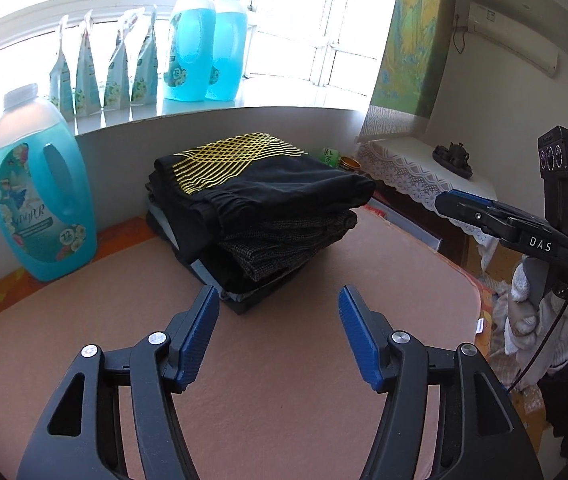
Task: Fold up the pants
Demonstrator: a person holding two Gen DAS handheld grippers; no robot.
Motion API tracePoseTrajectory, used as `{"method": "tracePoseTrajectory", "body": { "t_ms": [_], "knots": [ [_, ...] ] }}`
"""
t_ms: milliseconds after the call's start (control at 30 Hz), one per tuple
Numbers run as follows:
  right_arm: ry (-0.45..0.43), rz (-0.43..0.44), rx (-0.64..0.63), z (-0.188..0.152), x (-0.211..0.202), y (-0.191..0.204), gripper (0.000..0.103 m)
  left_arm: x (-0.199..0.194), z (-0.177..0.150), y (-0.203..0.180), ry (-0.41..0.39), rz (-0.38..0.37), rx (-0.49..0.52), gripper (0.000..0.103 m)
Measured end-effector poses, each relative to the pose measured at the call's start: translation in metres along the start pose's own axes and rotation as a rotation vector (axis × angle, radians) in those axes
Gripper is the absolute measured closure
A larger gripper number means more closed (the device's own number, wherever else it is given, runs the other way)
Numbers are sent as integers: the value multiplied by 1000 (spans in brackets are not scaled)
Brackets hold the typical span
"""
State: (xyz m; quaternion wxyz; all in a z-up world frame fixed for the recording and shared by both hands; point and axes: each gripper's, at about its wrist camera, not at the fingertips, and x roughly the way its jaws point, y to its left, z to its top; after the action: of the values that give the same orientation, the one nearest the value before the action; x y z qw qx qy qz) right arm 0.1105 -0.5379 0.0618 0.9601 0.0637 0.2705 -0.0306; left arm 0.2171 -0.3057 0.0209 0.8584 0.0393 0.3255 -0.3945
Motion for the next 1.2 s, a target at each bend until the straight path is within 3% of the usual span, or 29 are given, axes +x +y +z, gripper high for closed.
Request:
{"method": "tracePoseTrajectory", "body": {
  "t_ms": [100,167,200,233,333,433,767,1200],
  "knots": [
    [-28,-13,8,-10,-19,14,20,-16,-12,-3,-19,8,-24,40],
    [-38,-37,1,-18,-29,25,11,-26,-19,-5,-22,6,-35,39],
    [-50,-58,-8,-23,-35,31,1,-31,-23,-6,-21,3,-37,39],
    [-68,-80,-21,-27,-41,37,0,-35,-27,-7,-23,6,-37,39],
    [-88,-131,-50,-39,-55,54,0,-49,-39,-12,-27,23,-29,38],
    [-81,-130,-52,-49,-64,67,0,-59,-52,-17,-26,54,-30,26],
    [-102,-164,-39,-79,-89,96,0,-86,-87,-13,-16,152,-89,25],
    [-113,-173,5,-100,-104,99,0,-114,-110,-19,-56,172,-135,25]
  ]
}}
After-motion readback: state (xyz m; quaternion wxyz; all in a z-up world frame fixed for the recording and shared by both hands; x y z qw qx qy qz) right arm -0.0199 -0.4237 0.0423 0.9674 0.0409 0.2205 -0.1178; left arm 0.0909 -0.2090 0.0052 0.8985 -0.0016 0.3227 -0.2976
